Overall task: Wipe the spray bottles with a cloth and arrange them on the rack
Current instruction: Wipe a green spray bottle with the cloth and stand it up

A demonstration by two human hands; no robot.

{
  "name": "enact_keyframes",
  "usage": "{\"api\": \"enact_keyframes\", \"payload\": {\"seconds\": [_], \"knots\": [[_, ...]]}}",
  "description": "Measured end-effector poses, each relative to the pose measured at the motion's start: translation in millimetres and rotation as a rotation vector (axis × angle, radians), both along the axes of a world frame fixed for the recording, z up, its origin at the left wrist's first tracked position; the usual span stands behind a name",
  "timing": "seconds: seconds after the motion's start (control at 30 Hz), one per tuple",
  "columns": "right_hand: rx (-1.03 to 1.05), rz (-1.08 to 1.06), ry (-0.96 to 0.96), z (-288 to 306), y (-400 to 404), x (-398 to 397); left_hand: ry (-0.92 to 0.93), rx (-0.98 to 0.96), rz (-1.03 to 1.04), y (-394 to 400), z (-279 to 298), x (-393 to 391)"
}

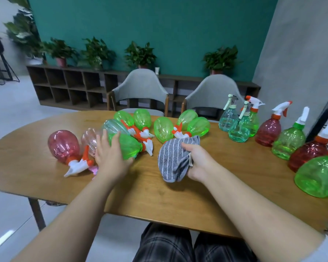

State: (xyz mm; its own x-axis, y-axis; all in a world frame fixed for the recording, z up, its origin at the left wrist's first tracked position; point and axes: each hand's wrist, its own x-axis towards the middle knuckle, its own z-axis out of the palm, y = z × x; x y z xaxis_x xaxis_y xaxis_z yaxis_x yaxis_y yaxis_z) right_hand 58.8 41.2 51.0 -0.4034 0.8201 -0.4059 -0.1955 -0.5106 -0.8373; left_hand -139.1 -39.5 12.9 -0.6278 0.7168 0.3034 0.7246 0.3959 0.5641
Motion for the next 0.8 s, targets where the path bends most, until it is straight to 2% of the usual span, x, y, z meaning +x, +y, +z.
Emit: {"api": "enact_keyframes", "payload": {"seconds": [0.07,0.17,0.33,0.53,0.8], "knots": [[-0.023,0.005,0.006,-1,-5,-4,-0.082,0.016,0.059,0,1,-9],[-0.048,0.02,-0.012,-5,-10,-7,-0.111,-0.019,0.037,0,1,-20],[-0.077,0.022,-0.019,-10,-15,-1,0.0,-0.128,-0.013,4,3,-38],[-0.085,0.016,-0.007,-11,-17,13,0.041,-0.193,-0.019,4,3,-48],[-0.112,0.007,0.013,-13,-28,24,-0.003,-0.025,-0.134,-9,-2,-19]]}}
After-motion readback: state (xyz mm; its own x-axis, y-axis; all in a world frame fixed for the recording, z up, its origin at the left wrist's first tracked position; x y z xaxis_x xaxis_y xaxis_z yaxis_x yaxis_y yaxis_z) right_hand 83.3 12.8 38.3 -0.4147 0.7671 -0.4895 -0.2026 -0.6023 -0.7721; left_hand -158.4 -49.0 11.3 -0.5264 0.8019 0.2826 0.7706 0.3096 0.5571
